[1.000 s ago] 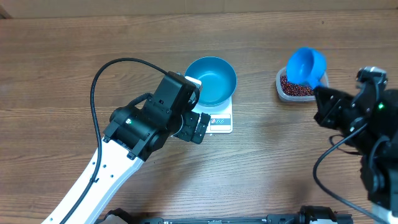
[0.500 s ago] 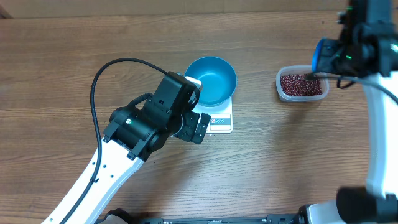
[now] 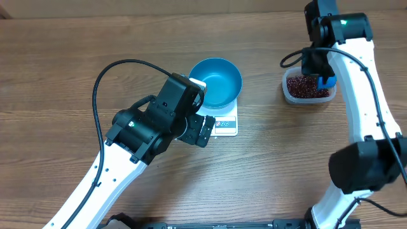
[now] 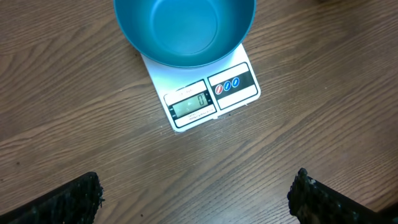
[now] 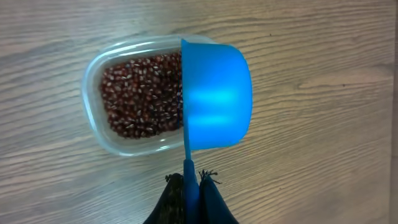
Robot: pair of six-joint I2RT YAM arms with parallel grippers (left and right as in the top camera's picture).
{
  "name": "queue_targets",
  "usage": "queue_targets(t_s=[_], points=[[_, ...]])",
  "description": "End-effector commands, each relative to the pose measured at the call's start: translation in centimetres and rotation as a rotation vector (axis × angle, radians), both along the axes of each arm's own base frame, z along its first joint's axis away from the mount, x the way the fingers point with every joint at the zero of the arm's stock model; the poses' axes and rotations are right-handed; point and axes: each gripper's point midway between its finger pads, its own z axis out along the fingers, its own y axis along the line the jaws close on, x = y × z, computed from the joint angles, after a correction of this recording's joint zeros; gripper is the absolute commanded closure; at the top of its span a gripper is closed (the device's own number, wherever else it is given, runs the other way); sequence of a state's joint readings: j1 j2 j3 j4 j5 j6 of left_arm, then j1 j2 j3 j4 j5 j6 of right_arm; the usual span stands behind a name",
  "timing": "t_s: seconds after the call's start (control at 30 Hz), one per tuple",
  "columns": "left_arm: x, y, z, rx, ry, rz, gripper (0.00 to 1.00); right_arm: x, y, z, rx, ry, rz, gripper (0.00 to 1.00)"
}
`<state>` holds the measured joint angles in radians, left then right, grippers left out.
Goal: Scoop item into bowl and weigh 150g on scale
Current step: 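Lower the blue scoop into the red beans with the right gripper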
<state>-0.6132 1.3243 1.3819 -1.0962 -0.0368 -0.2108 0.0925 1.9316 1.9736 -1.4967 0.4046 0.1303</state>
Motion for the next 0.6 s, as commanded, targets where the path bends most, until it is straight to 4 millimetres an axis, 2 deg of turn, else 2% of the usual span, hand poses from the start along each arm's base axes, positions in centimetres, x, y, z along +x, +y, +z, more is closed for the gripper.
queue_targets(t_s=[0.0,0.3,0.57], points=[[0.1,0.1,0.2,-0.012,-0.001,0.013,0.00,0.7,-0.7,-0.3,-0.054,-0.006,-0.031,0.96],[0.1,0.1,0.2,-0.012,-0.001,0.013,0.00,0.9,-0.6,-2.7,-0.061,0.059,-0.029,0.96],[0.1,0.1,0.2,-0.012,-0.001,0.013,0.00,0.6,-0.2,-3.8,-0.038,0.084,-0.024,0.96]])
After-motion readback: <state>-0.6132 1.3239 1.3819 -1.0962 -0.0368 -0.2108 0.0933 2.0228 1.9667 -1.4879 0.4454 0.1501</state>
